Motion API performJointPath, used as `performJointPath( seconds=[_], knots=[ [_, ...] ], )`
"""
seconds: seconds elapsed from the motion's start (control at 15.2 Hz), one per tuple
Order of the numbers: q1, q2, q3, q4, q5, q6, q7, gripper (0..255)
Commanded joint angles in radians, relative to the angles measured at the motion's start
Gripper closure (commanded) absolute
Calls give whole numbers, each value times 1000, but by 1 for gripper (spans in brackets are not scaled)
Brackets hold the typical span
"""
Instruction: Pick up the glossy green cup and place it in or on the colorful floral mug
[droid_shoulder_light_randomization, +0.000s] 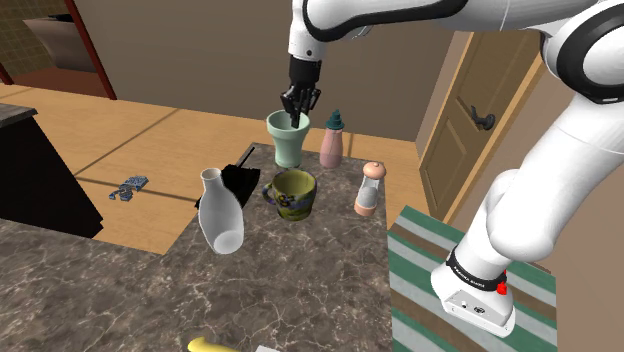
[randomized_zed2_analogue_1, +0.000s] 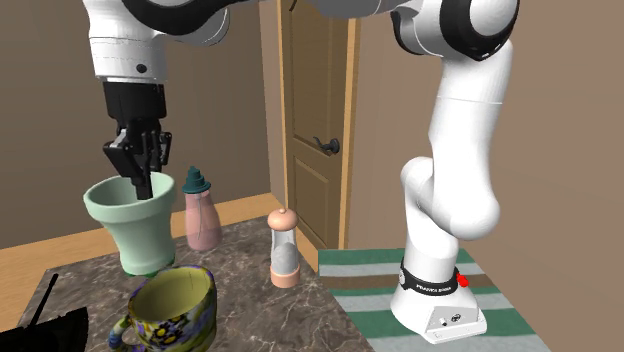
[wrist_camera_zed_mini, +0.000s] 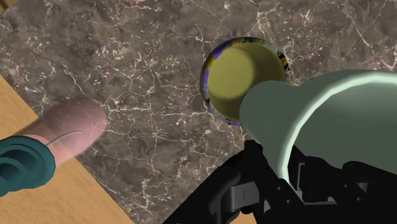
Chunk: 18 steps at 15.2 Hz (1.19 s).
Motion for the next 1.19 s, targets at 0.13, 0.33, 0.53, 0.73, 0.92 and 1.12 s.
performJointPath(
  seconds=[0.13, 0.33, 0.53, 0.73, 0.92, 1.12],
  knots=[
    [0, 0, 0, -55, 2, 55, -5, 255],
    [1, 3, 1, -92, 3, 95, -9, 255],
    [1, 8, 1, -126, 4, 135, -12, 255],
    [2, 12, 2, -152, 5, 164, -14, 255],
    [2, 13, 2, -151, 5, 164, -14, 255],
    [2, 13, 2, -151, 5, 164, -14, 255]
  ],
)
